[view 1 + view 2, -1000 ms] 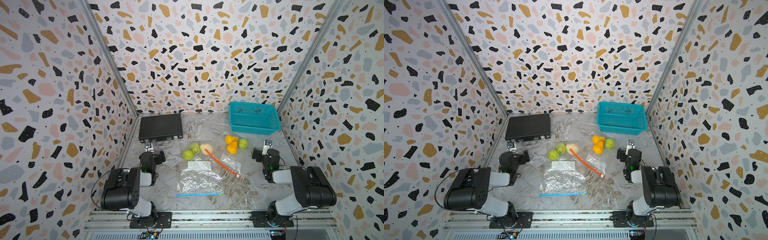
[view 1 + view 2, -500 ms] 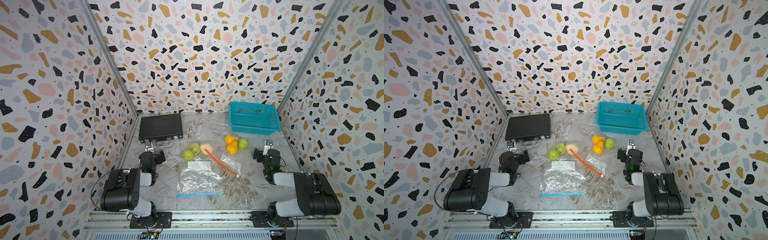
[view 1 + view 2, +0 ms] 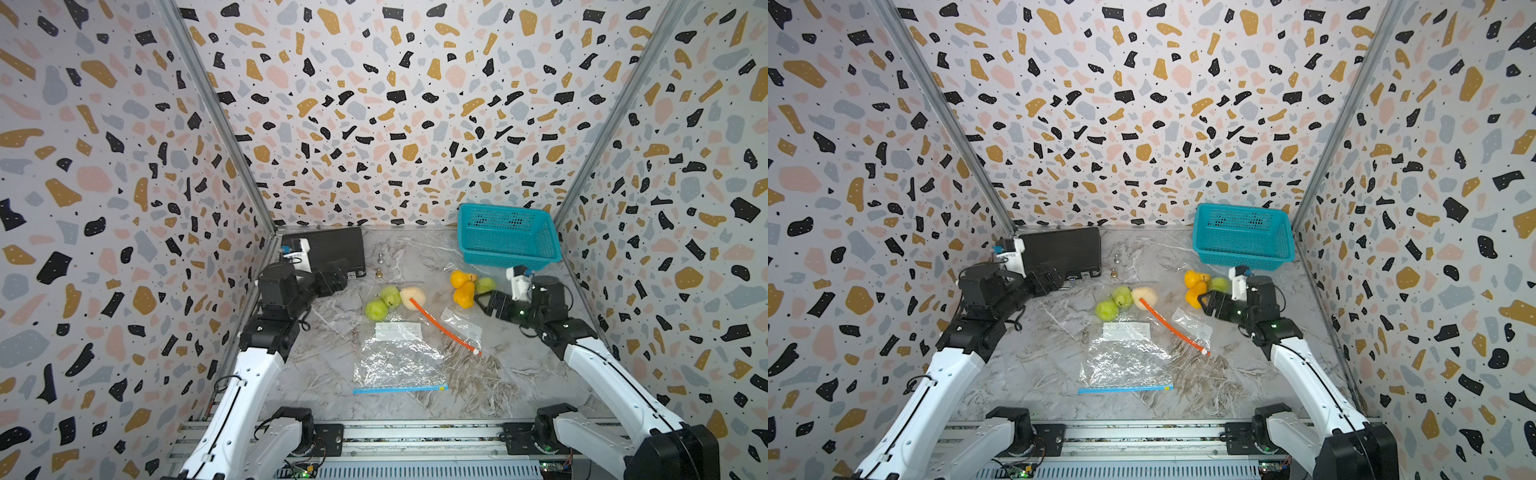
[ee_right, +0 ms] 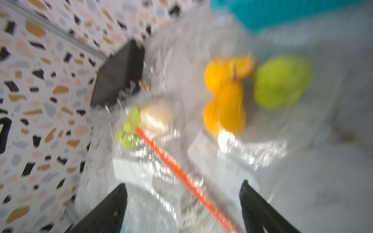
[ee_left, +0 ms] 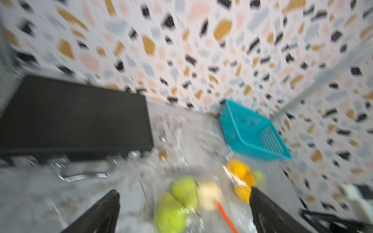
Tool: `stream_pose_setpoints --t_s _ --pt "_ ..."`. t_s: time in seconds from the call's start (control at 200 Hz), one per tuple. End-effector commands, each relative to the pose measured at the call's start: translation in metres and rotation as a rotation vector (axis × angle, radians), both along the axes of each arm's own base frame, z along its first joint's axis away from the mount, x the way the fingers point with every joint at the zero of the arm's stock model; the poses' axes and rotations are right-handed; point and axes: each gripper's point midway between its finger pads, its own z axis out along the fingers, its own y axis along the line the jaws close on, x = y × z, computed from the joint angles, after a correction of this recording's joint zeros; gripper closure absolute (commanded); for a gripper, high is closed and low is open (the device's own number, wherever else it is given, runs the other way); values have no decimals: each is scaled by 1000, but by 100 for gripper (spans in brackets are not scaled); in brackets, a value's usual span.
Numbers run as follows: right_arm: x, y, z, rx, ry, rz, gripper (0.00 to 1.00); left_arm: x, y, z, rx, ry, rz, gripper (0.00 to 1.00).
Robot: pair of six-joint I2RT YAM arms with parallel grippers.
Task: Open the zip-top bag and take out the pear
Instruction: Pick up the zipper food storage bag at the center of the board.
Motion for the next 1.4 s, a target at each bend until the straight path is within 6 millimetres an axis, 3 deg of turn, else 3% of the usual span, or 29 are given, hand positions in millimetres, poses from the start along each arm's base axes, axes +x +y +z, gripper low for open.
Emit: stream_pose_setpoints --t_s 0.0,0.12,0.225,0.436,0.571,0.666,0.716,0.851,0.906,1.001,1.091,1.246,1.317,1.397 --pt "-64 26 -22 111 263 117 13 -76 -26 -60 -73 351 -157 1" --pt "-86 36 -52 115 339 139 16 -109 -34 -80 -37 412 -210 1" --pt "-96 53 -69 141 343 161 17 -119 -38 -92 24 416 -206 1" --pt "-107 79 -94 107 365 224 20 -119 -48 -114 114 446 -200 1" --pt "-113 92 -114 89 375 239 24 -110 -48 -113 119 385 -182 1" --pt "-111 105 -123 112 376 238 34 -104 -51 -107 108 338 -186 1" --pt "-108 112 -123 147 381 242 45 -101 -51 -103 109 305 -183 1" --pt "-100 133 -108 251 384 275 85 -94 -56 -82 92 194 -203 0" --pt "-97 140 -95 292 379 285 96 -91 -58 -72 94 146 -211 0" --pt "-94 144 -71 321 369 287 100 -85 -59 -47 107 32 -224 0" --pt "-90 146 -42 319 349 298 100 -81 -62 -11 131 -120 -250 1" --pt "-73 146 12 368 352 272 100 -90 -78 45 244 -447 -374 1" --pt "-58 141 29 426 375 240 100 -100 -89 57 317 -611 -456 1" --pt "-40 134 42 473 404 213 100 -118 -105 52 408 -799 -590 1"
